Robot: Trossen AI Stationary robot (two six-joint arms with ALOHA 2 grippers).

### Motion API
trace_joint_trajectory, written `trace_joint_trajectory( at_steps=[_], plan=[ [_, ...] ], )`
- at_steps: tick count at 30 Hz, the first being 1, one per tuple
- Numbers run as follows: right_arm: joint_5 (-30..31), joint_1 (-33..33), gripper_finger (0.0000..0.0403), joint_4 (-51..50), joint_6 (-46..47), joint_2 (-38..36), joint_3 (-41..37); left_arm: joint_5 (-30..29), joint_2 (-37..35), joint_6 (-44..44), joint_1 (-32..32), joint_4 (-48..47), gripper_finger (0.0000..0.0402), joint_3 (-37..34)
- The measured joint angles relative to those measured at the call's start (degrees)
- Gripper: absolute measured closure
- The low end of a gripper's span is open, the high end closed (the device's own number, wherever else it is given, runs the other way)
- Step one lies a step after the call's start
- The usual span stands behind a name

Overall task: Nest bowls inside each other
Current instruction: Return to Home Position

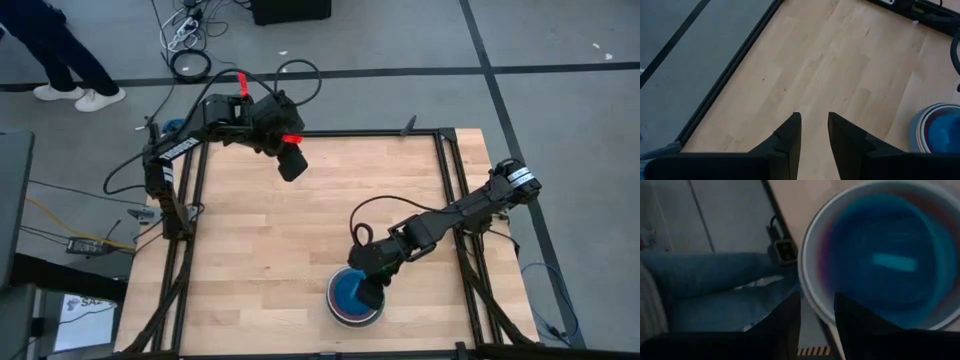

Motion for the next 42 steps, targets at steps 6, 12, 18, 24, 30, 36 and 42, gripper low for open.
trace_joint_trajectory(
  at_steps=[6,12,18,24,30,36,42],
  plan=[
    [8.93,-0.40,0.0300,-0.75,2.05,-0.23,0.00,0.00,0.00,0.00,0.00,0.00,0.0296,0.00],
    [11.75,-2.48,0.0300,-4.72,2.80,-0.35,0.00,0.00,0.00,0.15,0.00,0.00,0.0296,0.00],
    [17.35,-3.75,0.0302,-7.00,4.86,-0.43,0.00,-0.09,-0.05,0.57,0.00,-1.91,0.0296,0.00],
    [21.29,-5.23,0.0303,-0.27,-3.10,-3.46,0.00,0.58,-3.81,3.20,-0.11,-1.79,0.0296,-0.04],
    [20.84,-7.24,0.0304,15.01,-15.37,-9.29,0.00,0.93,-11.73,3.26,-0.12,3.33,0.0296,-0.02],
    [16.37,-11.22,0.0303,33.01,-29.85,-18.17,0.00,0.74,-20.19,3.17,-0.22,9.87,0.0296,0.04],
    [10.90,-17.27,0.0304,40.98,-42.58,-30.51,0.01,2.95,-28.13,2.65,-1.12,16.92,0.0296,0.02]
  ],
)
